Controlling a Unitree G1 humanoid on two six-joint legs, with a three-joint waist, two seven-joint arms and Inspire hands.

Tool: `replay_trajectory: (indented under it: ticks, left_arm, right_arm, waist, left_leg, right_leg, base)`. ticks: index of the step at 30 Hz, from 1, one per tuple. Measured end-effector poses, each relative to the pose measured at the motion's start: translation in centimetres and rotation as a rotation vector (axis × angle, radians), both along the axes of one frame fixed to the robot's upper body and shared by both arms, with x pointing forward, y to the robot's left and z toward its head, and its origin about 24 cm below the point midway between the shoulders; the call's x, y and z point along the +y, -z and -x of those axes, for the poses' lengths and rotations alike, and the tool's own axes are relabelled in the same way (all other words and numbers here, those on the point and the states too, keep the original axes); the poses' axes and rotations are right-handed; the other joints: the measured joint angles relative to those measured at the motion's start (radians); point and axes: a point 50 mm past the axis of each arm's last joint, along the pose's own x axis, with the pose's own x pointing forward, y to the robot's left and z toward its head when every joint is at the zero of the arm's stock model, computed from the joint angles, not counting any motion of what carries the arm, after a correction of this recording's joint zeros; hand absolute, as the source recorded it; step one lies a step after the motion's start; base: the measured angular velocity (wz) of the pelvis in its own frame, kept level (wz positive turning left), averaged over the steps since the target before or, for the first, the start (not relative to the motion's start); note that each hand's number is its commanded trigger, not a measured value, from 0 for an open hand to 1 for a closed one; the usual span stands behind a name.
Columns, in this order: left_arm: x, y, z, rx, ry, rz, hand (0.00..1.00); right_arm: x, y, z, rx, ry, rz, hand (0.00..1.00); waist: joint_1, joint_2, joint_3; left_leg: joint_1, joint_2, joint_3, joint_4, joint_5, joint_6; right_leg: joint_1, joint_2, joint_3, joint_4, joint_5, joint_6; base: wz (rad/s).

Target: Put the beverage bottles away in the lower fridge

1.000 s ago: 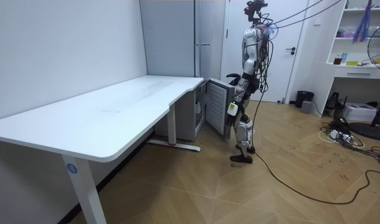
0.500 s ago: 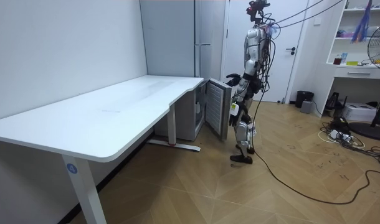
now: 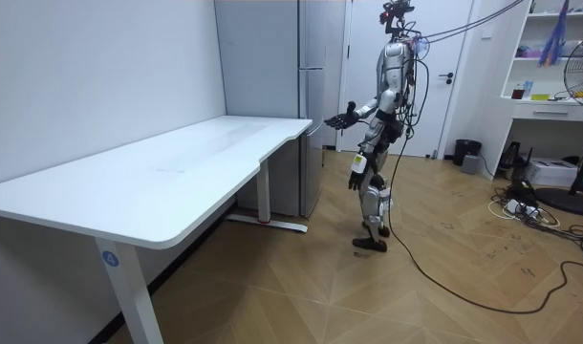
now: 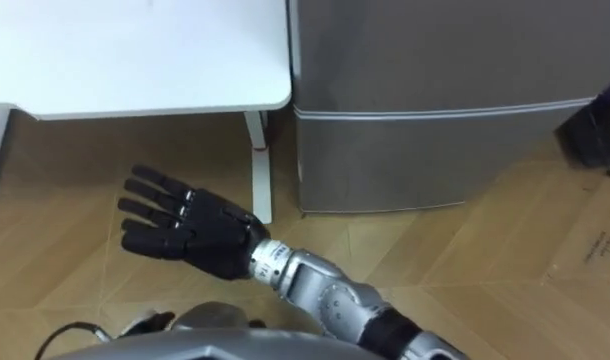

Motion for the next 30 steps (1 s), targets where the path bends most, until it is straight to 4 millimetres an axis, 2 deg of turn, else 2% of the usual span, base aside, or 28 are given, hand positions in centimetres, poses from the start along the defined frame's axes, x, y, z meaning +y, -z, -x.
replay_trajectory:
  ticks: [3,8,11,14,16,18,19,20,21,22,23,25,27,28,30]
  left_arm:
    - [0.1,0.0,-0.1,-0.003,-0.006,-0.001,0.00]
    - [-0.1,-0.2,-1.3,-0.038,0.002,-0.002,0.00]
    - [-0.1,-0.1,-0.9,-0.030,-0.001,-0.003,0.00]
    - [-0.1,0.0,0.0,-0.012,-0.029,0.000,0.00]
    - [0.0,0.0,0.3,-0.004,-0.035,0.000,0.00]
    - [0.3,0.0,0.6,-0.003,-0.068,-0.003,0.00]
    - [0.7,0.0,0.9,-0.002,-0.100,-0.008,0.00]
    - [0.8,0.0,1.1,0.000,-0.117,-0.011,0.00]
    - [1.3,-0.1,1.3,-0.006,-0.149,-0.021,0.00]
    - [1.7,-0.1,1.5,-0.011,-0.178,-0.028,0.00]
    - [1.8,-0.1,1.6,-0.011,-0.187,-0.030,0.00]
    - [2.2,0.0,1.7,-0.009,-0.214,-0.038,0.00]
    - [2.5,0.0,2.0,0.002,-0.234,-0.047,0.00]
    - [2.8,0.0,2.1,0.002,-0.256,-0.051,0.00]
    - [3.2,0.0,2.4,0.003,-0.276,-0.056,0.00]
  right_arm:
    - [-0.4,0.3,0.2,0.018,-0.025,0.008,0.00]
    - [-0.3,0.2,0.5,0.030,-0.054,-0.021,0.00]
    - [-0.6,0.4,0.6,0.041,-0.047,-0.034,0.00]
    - [-2.2,1.1,0.8,0.033,-0.048,0.034,0.00]
    - [-4.5,2.9,1.0,0.050,-0.024,0.153,0.00]
    - [-6.5,4.4,1.4,0.086,0.005,0.266,0.00]
    - [-8.1,5.5,1.9,0.107,0.016,0.359,0.00]
    - [-9.0,6.1,2.3,0.121,0.016,0.416,0.00]
    - [-11.0,7.3,3.0,0.164,0.031,0.527,0.00]
    - [-13.2,8.3,3.9,0.225,0.069,0.628,0.00]
    - [-14.3,8.7,4.4,0.259,0.091,0.673,0.00]
    - [-18.4,9.6,6.1,0.361,0.163,0.843,0.00]
    - [-20.5,9.9,7.0,0.418,0.219,0.934,0.00]
    - [-21.5,10.1,7.8,0.464,0.247,0.993,0.00]
    - [-22.4,10.5,9.3,0.529,0.244,1.076,0.00]
  waist:
    - [-0.006,-0.005,-0.0030]
    - [-0.009,-0.003,-0.0016]
    - [-0.008,0.001,-0.0009]
    - [-0.009,0.003,-0.0027]
    - [-0.034,0.004,-0.0048]
    - [-0.038,0.003,-0.0069]
    - [-0.045,-0.004,-0.0130]
    - [-0.050,-0.002,-0.0134]
    - [-0.066,-0.008,-0.0195]
    - [-0.078,-0.008,-0.0195]
    - [-0.082,-0.009,-0.0206]
    - [-0.098,-0.009,-0.0196]
    - [-0.120,-0.010,-0.0200]
    - [-0.132,-0.014,-0.0172]
    - [-0.140,-0.016,-0.0151]
  left_leg:
    - [-0.004,-0.004,-0.001,-0.009,-0.004,0.006]
    - [0.016,-0.009,-0.003,-0.018,-0.006,0.011]
    - [0.033,-0.012,-0.002,-0.031,-0.006,0.012]
    - [0.042,-0.016,-0.009,-0.038,-0.005,0.013]
    - [0.040,-0.019,-0.028,-0.035,-0.004,0.016]
    - [0.039,-0.019,-0.029,-0.034,-0.004,0.018]
    - [0.040,-0.020,-0.033,-0.034,-0.005,0.019]
    - [0.040,-0.021,-0.038,-0.033,-0.005,0.019]
    - [0.040,-0.027,-0.047,-0.032,-0.005,0.021]
    - [0.041,-0.032,-0.054,-0.032,-0.005,0.025]
    - [0.043,-0.034,-0.055,-0.032,-0.005,0.027]
    - [0.051,-0.052,-0.066,-0.031,-0.009,0.036]
    - [0.059,-0.055,-0.075,-0.028,-0.009,0.044]
    - [0.063,-0.062,-0.084,-0.027,-0.010,0.050]
    - [0.070,-0.070,-0.099,-0.023,-0.013,0.059]
  right_leg:
    - [0.001,-0.002,0.002,0.000,0.004,0.007]
    - [0.025,0.001,0.005,-0.005,0.006,0.010]
    - [0.034,0.001,0.013,-0.007,0.005,0.013]
    - [0.038,0.001,0.020,-0.009,0.006,0.015]
    - [0.043,-0.001,0.022,-0.007,0.006,0.016]
    - [0.045,-0.001,0.024,-0.008,0.007,0.017]
    - [0.049,-0.004,0.019,-0.009,0.007,0.018]
    - [0.052,-0.008,0.017,-0.009,0.008,0.019]
    - [0.055,-0.016,0.012,-0.004,0.004,0.025]
    - [0.061,-0.020,0.004,-0.003,-0.001,0.033]
    - [0.063,-0.021,0.004,-0.003,-0.002,0.034]
    - [0.059,-0.036,0.004,0.037,-0.013,0.050]
    - [0.060,-0.049,0.000,0.067,-0.015,0.053]
    - [0.063,-0.053,0.003,0.078,-0.015,0.053]
    - [0.073,-0.058,0.008,0.082,-0.014,0.054]
  base:
    - [0.01]
    - [0.06]
    - [-0.01]
    - [0.03]
    - [0.23]
    - [0.11]
    - [0.09]
    - [0.22]
    - [0.28]
    - [0.26]
    - [0.17]
    - [0.09]
    - [0.23]
    - [0.30]
    - [0.20]
